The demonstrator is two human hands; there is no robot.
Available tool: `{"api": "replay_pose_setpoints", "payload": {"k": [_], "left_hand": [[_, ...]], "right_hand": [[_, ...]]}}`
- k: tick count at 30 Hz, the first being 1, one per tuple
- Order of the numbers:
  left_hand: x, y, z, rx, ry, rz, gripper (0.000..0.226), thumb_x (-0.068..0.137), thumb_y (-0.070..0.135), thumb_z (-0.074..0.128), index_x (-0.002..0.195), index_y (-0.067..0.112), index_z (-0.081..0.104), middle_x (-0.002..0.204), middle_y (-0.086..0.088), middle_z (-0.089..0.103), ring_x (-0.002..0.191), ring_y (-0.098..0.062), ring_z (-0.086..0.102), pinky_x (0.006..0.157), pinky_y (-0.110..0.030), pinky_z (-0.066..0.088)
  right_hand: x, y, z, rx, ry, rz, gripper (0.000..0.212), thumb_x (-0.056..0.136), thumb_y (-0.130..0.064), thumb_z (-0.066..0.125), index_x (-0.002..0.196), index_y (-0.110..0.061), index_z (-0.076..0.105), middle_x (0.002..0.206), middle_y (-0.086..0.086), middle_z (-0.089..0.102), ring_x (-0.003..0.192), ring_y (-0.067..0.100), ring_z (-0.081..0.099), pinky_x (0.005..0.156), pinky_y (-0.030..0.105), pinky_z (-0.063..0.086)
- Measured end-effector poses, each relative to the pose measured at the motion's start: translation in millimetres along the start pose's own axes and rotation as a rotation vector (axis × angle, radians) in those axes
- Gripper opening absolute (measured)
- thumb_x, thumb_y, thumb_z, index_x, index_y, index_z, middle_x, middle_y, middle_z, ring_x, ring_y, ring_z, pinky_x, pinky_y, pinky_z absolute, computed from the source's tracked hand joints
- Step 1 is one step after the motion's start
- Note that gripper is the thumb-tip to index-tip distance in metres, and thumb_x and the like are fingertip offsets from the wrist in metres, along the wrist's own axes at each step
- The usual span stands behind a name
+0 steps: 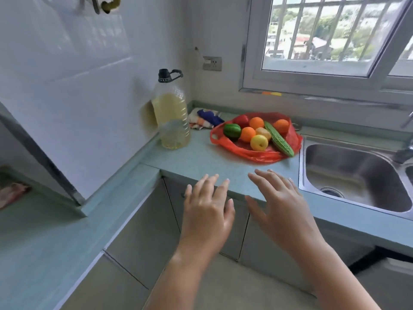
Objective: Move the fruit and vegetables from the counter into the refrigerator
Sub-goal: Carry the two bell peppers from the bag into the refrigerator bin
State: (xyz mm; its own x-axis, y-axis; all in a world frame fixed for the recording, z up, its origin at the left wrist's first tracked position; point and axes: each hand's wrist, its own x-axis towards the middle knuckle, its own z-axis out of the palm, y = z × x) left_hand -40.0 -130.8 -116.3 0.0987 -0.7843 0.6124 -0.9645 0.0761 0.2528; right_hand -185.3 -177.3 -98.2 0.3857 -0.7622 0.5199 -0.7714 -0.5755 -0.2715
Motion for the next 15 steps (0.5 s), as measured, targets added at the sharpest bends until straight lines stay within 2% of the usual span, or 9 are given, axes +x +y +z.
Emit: {"api": "replay_pose_setpoints", "payload": {"k": [3, 7, 15], "left_hand": [[28.1, -15.7, 30.8, -0.027, -0.045, 0.018, 0.041, 0.081, 0.031, 0.042, 0.113, 0.013, 0.062, 0.114, -0.011, 0.064, 0.110, -0.030, 0.058, 0.090, -0.056, 0.042], [77.5, -28.4, 73.6, -0.063, -0.089, 0.041, 0.043, 0.081, 0.031, 0.041, 0.114, 0.011, 0.061, 0.114, -0.013, 0.064, 0.110, -0.031, 0.058, 0.089, -0.056, 0.045], [209.6, -26.0, 163.2, -0.152, -0.182, 0.115, 0.044, 0.084, 0.033, 0.040, 0.117, 0.011, 0.060, 0.118, -0.011, 0.062, 0.113, -0.030, 0.055, 0.094, -0.055, 0.042]], "right_hand": [[28.1, 18.5, 19.4, 0.002, -0.004, 0.024, 0.049, 0.081, -0.041, 0.043, 0.114, -0.010, 0.062, 0.115, 0.011, 0.064, 0.107, 0.035, 0.059, 0.086, 0.056, 0.048], [71.6, 50.7, 47.4, -0.014, -0.010, 0.054, 0.050, 0.081, -0.042, 0.040, 0.117, -0.013, 0.060, 0.118, 0.007, 0.063, 0.113, 0.031, 0.057, 0.091, 0.053, 0.046], [167.9, 146.7, 78.1, -0.025, 0.030, 0.138, 0.046, 0.080, -0.038, 0.052, 0.116, -0.011, 0.061, 0.114, 0.009, 0.065, 0.107, 0.035, 0.058, 0.086, 0.055, 0.048]]}}
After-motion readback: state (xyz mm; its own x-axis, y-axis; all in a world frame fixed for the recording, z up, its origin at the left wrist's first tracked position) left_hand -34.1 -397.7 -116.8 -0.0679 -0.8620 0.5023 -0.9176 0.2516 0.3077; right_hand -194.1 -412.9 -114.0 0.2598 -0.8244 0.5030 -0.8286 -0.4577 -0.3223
